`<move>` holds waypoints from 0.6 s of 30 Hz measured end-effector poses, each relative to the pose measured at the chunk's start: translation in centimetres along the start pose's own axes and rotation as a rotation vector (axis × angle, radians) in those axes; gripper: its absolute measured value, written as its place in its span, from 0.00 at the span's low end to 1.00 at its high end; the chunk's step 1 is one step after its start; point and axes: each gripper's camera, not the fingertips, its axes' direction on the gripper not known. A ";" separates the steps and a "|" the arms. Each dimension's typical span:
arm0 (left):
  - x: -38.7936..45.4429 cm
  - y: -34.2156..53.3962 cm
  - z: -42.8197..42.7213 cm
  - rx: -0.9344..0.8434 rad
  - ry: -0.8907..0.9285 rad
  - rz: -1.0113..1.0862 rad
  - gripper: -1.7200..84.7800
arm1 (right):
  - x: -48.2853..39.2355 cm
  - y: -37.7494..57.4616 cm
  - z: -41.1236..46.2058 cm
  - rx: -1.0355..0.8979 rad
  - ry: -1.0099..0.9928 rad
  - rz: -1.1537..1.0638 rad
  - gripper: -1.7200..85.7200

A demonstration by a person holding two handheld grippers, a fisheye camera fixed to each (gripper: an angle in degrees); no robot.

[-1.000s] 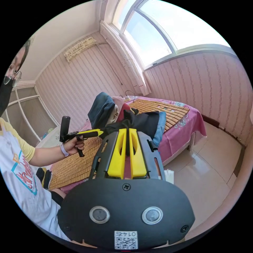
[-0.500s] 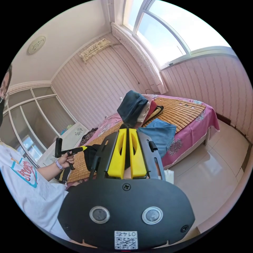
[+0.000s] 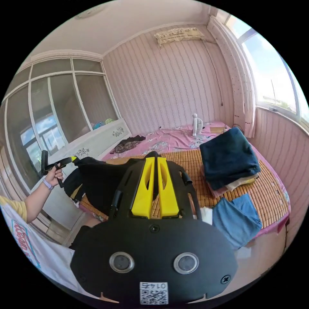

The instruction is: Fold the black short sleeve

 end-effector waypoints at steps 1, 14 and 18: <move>-1.2 -1.8 -2.4 0.075 -0.049 0.001 0.01 | -0.8 -1.5 0.9 0.013 -0.009 -0.015 0.03; -8.0 3.6 -11.6 0.185 -0.041 0.057 0.02 | -6.6 -0.1 7.7 0.128 -0.142 -0.168 0.03; -13.9 13.1 -6.3 -0.101 -0.053 -0.210 0.02 | -2.7 11.9 17.6 -0.350 -0.102 0.047 0.03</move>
